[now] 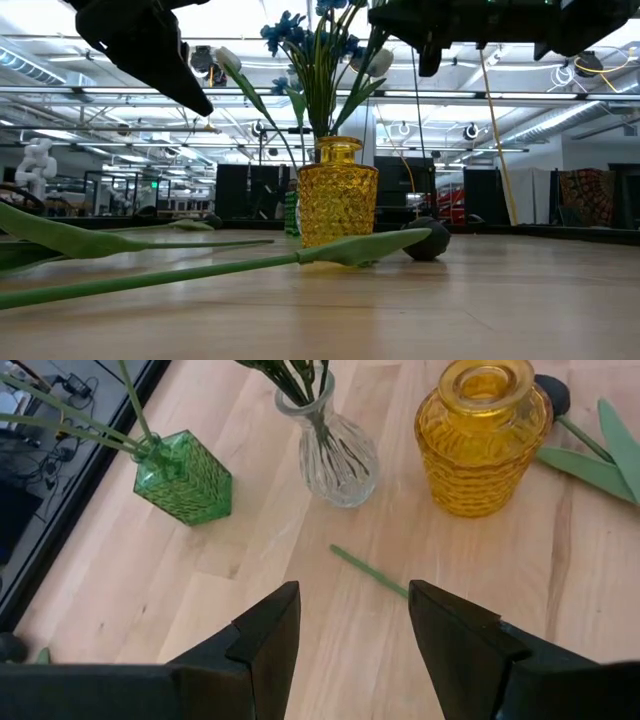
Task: Sort flowers into vase by color
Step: Put the blue flower into the transparent vase
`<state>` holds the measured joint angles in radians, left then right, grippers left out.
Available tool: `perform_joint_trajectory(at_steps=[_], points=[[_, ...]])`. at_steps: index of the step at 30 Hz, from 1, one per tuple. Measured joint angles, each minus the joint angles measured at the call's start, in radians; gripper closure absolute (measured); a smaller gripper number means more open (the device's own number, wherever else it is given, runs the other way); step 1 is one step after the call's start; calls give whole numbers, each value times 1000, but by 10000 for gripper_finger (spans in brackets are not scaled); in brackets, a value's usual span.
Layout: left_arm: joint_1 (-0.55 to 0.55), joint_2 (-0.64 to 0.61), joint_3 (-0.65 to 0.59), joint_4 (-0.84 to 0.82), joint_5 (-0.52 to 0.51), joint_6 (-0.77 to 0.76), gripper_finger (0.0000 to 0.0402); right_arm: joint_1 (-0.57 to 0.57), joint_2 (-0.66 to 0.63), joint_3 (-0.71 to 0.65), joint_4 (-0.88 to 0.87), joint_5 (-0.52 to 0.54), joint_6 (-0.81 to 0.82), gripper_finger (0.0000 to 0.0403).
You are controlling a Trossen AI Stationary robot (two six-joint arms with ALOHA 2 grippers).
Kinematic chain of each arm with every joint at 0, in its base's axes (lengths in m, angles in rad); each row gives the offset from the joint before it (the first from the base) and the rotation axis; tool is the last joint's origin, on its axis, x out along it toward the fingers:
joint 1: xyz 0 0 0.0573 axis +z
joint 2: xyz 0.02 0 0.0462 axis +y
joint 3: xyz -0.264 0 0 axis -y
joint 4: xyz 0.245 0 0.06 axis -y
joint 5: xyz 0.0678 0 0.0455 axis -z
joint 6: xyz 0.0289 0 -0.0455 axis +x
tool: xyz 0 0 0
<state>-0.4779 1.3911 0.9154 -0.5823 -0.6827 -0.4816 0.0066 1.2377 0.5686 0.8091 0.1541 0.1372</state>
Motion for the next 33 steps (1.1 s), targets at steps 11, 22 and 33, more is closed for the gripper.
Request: perform_joint_trajectory(at_steps=[11,22,33], points=[[1,0,0,1,0,0,206,2,62,-1,20,38,-26,394],[1,0,0,2,0,0,206,-1,127,-2,70,58,-17,394],[1,0,0,5,0,0,206,-7,198,13,94,61,34,327]])
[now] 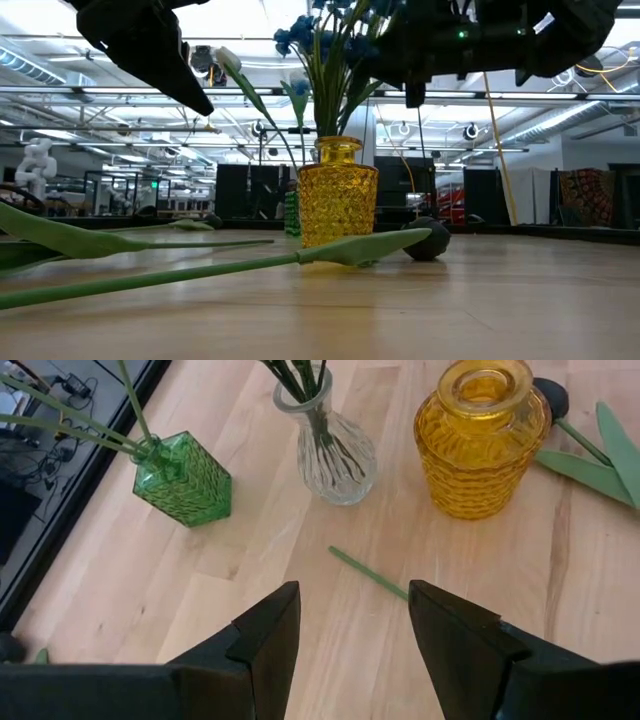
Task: Sort flowers into vase by color
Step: Put the blue flower into the transparent vase, then put the top left black flower into the yellow vase
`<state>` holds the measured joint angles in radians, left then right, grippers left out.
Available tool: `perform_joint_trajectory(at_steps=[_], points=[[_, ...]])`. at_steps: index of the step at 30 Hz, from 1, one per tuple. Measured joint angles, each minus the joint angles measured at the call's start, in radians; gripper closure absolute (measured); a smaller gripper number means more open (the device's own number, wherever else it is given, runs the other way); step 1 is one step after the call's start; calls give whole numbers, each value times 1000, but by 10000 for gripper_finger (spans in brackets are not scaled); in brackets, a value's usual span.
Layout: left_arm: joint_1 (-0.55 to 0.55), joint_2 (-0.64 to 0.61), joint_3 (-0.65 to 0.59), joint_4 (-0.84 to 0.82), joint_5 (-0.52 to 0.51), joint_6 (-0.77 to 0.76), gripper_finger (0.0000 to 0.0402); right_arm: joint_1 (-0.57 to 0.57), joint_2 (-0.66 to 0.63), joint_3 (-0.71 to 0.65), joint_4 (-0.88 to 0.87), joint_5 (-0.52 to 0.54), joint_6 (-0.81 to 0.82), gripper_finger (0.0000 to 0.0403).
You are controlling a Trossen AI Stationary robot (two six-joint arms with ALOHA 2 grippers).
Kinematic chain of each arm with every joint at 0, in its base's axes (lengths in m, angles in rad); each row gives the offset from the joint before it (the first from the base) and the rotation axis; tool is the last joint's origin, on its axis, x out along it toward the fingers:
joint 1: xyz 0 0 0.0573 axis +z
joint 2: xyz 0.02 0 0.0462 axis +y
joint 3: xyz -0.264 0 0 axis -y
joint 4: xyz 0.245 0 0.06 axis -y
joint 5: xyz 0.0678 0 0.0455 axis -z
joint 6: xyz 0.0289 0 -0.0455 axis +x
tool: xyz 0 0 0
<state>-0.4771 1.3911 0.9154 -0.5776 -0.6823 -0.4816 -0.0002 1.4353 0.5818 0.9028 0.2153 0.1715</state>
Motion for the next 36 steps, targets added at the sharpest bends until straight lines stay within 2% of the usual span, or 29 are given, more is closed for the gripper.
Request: perform_joint_trajectory(at_steps=[3,8,13,21,28,33,36], points=[[0,0,0,-1,0,0,206,0,0,17,-37,-6,0,288],[0,0,0,-6,0,-2,206,3,-32,63,-232,-8,1,229],[0,0,-4,-5,0,-3,206,8,-104,78,-406,-9,0,189],[0,0,-25,-6,0,-11,206,9,-255,78,-704,-16,80,158],[0,0,-25,-4,-15,-10,206,9,-372,77,-846,-39,90,126],[0,0,-25,-58,-80,-3,206,9,-474,77,-1000,-9,95,120],[0,0,-25,-109,-45,-34,206,9,-538,77,-1078,1,113,123]])
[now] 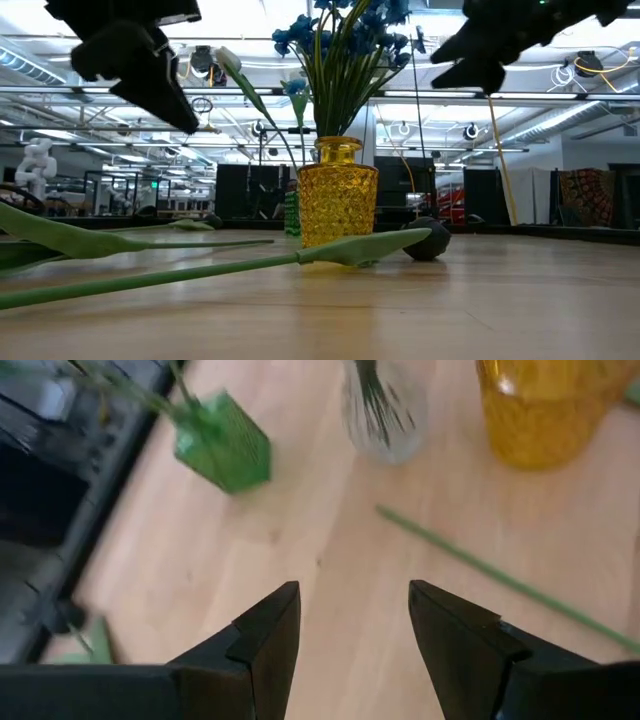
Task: Sort flowers into vase by color
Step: Put the top left black flower into the yellow vase
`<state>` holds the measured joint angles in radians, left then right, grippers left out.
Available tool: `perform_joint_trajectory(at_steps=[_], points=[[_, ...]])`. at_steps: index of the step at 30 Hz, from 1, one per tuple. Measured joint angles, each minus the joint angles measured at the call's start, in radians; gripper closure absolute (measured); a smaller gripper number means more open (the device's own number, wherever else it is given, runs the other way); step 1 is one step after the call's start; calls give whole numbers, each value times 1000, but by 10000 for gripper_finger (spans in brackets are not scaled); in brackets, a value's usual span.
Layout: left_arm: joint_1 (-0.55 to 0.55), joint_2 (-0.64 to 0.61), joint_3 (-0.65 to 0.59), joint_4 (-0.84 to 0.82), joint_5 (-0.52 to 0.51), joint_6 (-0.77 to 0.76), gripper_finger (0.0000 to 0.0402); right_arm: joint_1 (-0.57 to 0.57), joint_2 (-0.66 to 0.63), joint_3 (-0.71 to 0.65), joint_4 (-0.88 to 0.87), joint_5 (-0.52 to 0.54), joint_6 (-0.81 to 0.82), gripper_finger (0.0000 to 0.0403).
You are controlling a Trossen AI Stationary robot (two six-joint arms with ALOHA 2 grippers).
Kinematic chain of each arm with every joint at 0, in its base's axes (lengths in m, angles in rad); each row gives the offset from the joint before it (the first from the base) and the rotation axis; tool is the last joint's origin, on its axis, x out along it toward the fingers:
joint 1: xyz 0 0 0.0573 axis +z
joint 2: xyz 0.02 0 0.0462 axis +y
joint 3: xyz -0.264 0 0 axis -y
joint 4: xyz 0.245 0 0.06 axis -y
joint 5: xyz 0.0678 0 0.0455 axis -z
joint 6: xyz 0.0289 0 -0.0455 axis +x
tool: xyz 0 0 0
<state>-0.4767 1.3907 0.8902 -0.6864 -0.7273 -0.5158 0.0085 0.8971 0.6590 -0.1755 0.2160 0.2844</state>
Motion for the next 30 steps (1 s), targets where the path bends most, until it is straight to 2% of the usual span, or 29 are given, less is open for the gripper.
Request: perform_joint_trajectory(at_steps=[4,8,11,17,25,28,30], points=[[-1,0,0,-76,39,-128,206,0,-68,0,-90,1,3,129],[9,0,0,-220,38,-337,206,0,-104,0,-149,1,3,138],[36,0,-4,-316,35,-439,206,0,-112,0,-166,1,3,145],[151,1,-72,-304,33,-438,206,0,-113,0,-166,1,-36,155],[342,1,-147,-274,-14,-267,206,-12,-114,0,-129,1,-115,167],[378,1,-148,-262,-9,-355,206,-23,-114,0,-107,28,-135,173],[412,1,-151,-263,-76,-427,206,-29,-114,-1,-89,53,-140,177]])
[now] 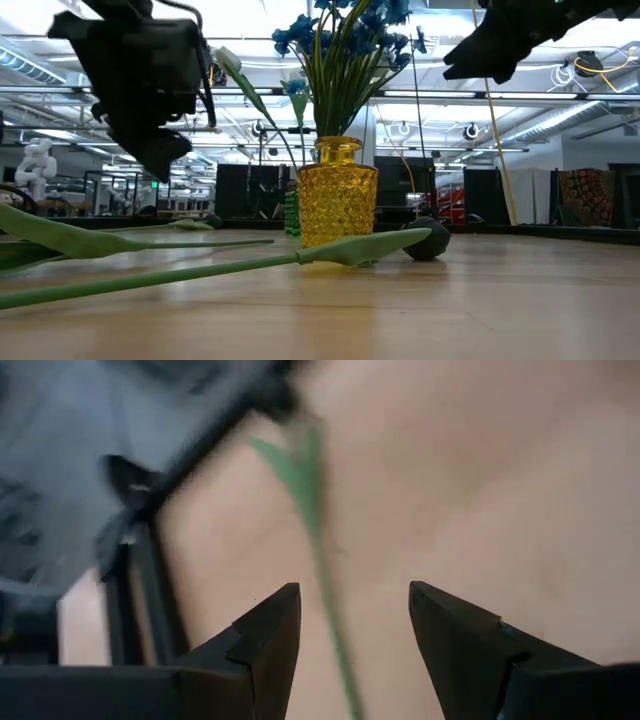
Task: Sort flowers into vase by color
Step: Put the top left black flower into the yellow vase
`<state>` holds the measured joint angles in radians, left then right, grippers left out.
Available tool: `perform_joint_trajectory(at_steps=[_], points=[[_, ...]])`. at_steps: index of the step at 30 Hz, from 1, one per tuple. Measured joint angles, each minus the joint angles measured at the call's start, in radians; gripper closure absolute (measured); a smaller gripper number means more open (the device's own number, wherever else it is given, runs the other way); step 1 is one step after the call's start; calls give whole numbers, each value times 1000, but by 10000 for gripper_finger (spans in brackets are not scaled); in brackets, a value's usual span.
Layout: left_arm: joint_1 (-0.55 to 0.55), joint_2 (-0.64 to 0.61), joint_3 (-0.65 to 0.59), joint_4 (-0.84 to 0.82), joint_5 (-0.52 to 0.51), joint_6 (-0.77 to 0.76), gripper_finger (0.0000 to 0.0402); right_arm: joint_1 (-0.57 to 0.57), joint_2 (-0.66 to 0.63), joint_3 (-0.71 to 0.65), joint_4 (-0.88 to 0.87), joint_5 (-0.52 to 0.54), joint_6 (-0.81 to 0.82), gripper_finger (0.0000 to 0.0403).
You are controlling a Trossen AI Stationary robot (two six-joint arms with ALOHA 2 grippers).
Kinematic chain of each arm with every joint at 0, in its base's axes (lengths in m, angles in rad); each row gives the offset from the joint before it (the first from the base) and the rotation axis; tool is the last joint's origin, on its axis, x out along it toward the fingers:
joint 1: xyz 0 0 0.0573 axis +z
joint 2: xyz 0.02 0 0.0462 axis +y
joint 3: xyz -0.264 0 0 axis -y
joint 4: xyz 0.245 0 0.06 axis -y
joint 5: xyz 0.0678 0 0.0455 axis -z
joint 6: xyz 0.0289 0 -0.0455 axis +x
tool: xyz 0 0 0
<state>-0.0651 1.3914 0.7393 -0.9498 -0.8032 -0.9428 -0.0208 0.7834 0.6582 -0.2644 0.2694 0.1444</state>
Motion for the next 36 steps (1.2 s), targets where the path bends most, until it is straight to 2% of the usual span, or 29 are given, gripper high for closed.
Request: perform_joint_trajectory(at_steps=[2,4,7,13,16,20,26,36], points=[[54,0,-7,-2,-27,-18,206,0,0,0,16,20,4,181],[129,0,-9,-5,33,13,206,0,0,0,20,24,9,184],[251,0,-13,34,108,124,206,0,0,0,22,21,3,188],[398,0,-40,193,147,311,206,0,0,0,20,21,5,188],[442,0,-57,260,204,387,206,0,0,0,20,20,6,188],[499,0,-95,305,228,430,206,2,0,0,20,17,13,188],[565,0,-147,430,352,513,206,2,0,0,19,16,49,188],[586,0,-191,541,403,540,211,2,0,0,19,15,83,188]])
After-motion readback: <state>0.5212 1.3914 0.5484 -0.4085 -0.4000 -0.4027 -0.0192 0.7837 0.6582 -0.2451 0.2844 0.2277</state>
